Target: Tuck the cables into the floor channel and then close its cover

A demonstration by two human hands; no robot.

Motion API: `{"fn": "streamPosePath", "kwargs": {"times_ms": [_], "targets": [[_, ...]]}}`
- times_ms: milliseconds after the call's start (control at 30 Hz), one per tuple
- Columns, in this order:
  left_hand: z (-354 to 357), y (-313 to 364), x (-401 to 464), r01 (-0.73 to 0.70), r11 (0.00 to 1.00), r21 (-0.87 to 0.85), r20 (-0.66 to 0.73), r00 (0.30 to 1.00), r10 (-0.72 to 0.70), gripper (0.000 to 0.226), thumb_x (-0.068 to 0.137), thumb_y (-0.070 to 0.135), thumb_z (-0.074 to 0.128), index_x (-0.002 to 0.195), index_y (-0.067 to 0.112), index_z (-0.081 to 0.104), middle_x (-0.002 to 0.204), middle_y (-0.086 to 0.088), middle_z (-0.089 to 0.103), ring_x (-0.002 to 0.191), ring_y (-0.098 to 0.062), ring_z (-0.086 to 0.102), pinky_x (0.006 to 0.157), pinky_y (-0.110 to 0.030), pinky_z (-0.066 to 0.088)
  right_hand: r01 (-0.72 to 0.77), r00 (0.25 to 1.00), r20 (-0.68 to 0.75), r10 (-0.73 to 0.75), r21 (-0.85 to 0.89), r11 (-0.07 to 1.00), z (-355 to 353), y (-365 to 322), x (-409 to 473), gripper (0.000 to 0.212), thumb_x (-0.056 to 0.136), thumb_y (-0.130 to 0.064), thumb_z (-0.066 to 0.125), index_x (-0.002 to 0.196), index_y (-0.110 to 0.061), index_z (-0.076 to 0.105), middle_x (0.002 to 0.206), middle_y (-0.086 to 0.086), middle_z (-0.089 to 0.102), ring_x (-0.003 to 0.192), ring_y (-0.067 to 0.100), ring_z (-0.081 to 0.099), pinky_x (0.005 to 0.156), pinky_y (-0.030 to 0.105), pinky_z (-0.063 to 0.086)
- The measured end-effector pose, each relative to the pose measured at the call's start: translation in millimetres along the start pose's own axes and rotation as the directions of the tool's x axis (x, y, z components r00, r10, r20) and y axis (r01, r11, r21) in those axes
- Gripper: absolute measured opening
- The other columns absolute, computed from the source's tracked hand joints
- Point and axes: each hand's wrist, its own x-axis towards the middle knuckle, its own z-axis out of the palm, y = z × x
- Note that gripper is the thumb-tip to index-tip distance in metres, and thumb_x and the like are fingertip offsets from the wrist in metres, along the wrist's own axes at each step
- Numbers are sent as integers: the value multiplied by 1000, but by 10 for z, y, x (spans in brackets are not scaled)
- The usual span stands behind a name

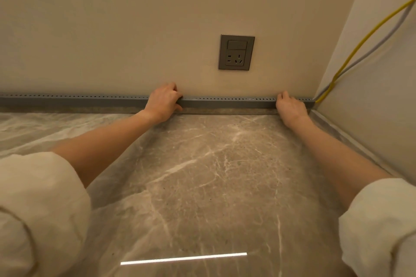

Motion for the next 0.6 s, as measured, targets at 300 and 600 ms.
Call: {"fn": "streamPosePath", "kwargs": {"times_ms": [300, 600], "targets": [[172, -74, -185, -39, 956, 290, -23, 999, 48, 45, 97, 28, 43, 140, 14, 36, 121, -17, 49, 111, -33, 48, 93, -41, 40, -207, 963, 222, 154, 245, 947, 2, -274, -229, 66, 94, 2, 33, 146, 10, -7, 156, 26, -3, 136, 41, 29, 104, 47, 37], [-92, -227, -600, 146, 977, 156, 30, 988, -152, 55, 94, 40, 45, 141, 15, 31, 126, -18, 49, 118, -35, 47, 98, -44, 38, -128, 974, 214, 76, 239, 963, -477, -671, -566, 76, 89, -7, 48, 149, 0, 1, 152, 24, 15, 135, 40, 30, 106, 48, 35]]}}
